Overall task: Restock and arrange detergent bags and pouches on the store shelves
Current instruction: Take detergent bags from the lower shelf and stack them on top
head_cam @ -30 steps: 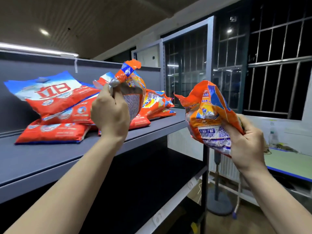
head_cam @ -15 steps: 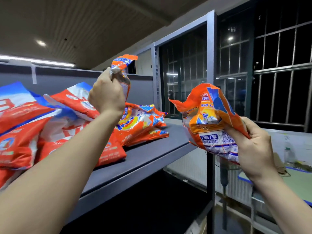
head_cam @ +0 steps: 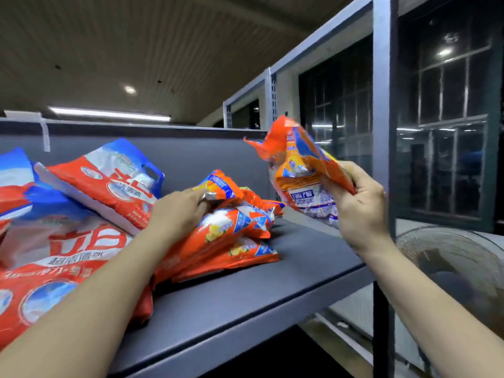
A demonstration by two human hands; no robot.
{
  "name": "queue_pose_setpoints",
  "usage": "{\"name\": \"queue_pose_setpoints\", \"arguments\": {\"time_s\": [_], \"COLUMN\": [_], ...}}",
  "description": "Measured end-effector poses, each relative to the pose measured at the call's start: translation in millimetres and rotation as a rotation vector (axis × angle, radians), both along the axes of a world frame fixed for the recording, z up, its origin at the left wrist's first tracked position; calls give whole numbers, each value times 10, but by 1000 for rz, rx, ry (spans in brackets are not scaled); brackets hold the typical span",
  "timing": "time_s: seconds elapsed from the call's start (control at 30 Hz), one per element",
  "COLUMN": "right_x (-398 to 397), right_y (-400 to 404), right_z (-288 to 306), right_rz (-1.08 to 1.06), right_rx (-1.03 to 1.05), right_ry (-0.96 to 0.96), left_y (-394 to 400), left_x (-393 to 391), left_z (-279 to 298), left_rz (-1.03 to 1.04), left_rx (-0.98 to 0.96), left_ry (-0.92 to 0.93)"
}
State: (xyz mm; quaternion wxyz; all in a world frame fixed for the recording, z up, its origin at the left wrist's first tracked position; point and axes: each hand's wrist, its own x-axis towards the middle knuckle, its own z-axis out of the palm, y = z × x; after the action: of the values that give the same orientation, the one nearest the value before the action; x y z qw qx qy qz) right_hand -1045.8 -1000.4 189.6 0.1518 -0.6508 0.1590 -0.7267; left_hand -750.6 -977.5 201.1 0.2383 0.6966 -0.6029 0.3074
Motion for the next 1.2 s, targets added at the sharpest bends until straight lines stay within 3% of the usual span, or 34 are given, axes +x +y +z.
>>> {"name": "queue_pose_setpoints", "arguments": {"time_s": [0.13,0.2,0.3,0.33,0.4,0.47,0.67,1.2], "right_x": [558,869,1294,1414,1560,1605,1428,668], "right_y": [-387,-562,-795,-870,-937,-953,-866,14], "right_z": [304,415,434,395,360,365,260,-218], "right_rz": [-59,-215,-509,-542,-427,-304,-149,24], "right_rx": [-216,-370,-279,-192,-18,46,106,6], "right_ry": [46,163,728,913,1065,1039,922,861], "left_y": [-7,-22,-25,-21,-26,-23,156,1314], "left_x": [59,67,80,82,89,79,20,-571], "left_z": [-51,-43,-44,-43,-32,-28,-97,-194], "left_rz": [33,32,12,28,80,113,109,336], "left_rx": [69,92,129,144,174,194,114,-2], "left_ry": [86,105,132,129,97,105,366,363]}}
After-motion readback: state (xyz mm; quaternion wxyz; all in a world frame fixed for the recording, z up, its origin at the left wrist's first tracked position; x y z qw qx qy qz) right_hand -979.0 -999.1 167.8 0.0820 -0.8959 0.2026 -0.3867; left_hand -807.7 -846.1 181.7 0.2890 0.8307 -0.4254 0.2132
